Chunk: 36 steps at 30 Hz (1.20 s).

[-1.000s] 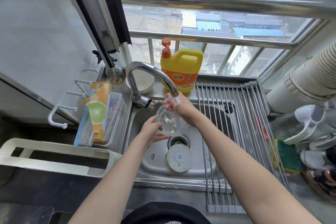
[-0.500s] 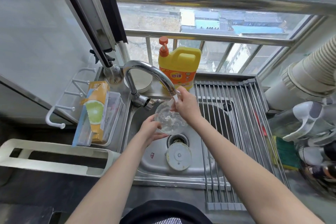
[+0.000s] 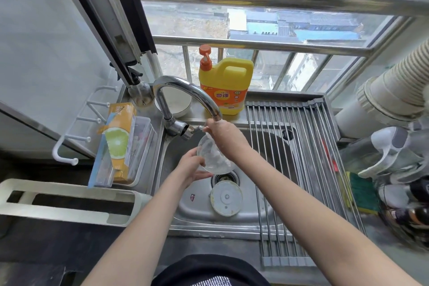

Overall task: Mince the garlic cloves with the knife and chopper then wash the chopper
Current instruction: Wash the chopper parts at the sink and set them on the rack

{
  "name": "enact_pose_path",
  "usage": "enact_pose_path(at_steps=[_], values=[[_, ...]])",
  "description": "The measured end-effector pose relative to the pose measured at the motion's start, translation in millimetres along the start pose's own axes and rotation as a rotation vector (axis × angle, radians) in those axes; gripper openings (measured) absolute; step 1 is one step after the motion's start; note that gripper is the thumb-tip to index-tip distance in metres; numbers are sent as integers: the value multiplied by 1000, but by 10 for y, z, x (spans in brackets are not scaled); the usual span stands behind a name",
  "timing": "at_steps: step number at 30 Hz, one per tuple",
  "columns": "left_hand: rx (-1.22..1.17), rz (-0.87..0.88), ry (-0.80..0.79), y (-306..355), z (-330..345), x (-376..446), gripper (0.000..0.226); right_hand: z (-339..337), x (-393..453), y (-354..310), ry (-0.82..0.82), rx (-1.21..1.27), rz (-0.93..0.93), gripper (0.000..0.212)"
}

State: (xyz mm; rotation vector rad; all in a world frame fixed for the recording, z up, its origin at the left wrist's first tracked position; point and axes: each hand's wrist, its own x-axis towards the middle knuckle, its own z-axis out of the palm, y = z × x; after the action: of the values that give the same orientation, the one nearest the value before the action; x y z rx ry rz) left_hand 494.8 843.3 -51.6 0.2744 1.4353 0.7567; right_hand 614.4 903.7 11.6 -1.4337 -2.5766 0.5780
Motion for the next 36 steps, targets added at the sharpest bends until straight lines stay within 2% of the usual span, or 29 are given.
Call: enact_pose_path(at_steps=[2,6,9,11,12,16,22,24,27,31,33,36], values=[[-2,4,-7,2,5,2,63,41,10,3,-5,75,22,24],[-9,0,2,8,-9,-4,62,84,24,31,226,497,254,18],[-21,-3,8,7,-19,-29,62,117,15,81,208,887,445,14],[-39,-6,9,-1,-25,-32,62,145,5,112,216,1153,536,18],[-48,-6,13,-4,-27,-34,62,166,5,125,219,1207,575,22],[-53,-3,23,-21,-42,-27,63,176,-21,97,176,1167,596,30],[-63,3,21,-12,-8,-28,60,168,-102,30,161,981,492,20],[-66,5,24,4,12,-7,59,184,-161,81,206,1037,474,18],[-52,13,24,21,54,19,59,157,-256,152,325,1170,493,9],[-53,4,15,20,95,46,59,23,-376,277,717,1167,547,7],[-37,5,13,19,102,58,59,-17,-454,444,883,1005,552,7],[-18,11,10,22,107,91,58,-114,-571,646,875,750,482,9]])
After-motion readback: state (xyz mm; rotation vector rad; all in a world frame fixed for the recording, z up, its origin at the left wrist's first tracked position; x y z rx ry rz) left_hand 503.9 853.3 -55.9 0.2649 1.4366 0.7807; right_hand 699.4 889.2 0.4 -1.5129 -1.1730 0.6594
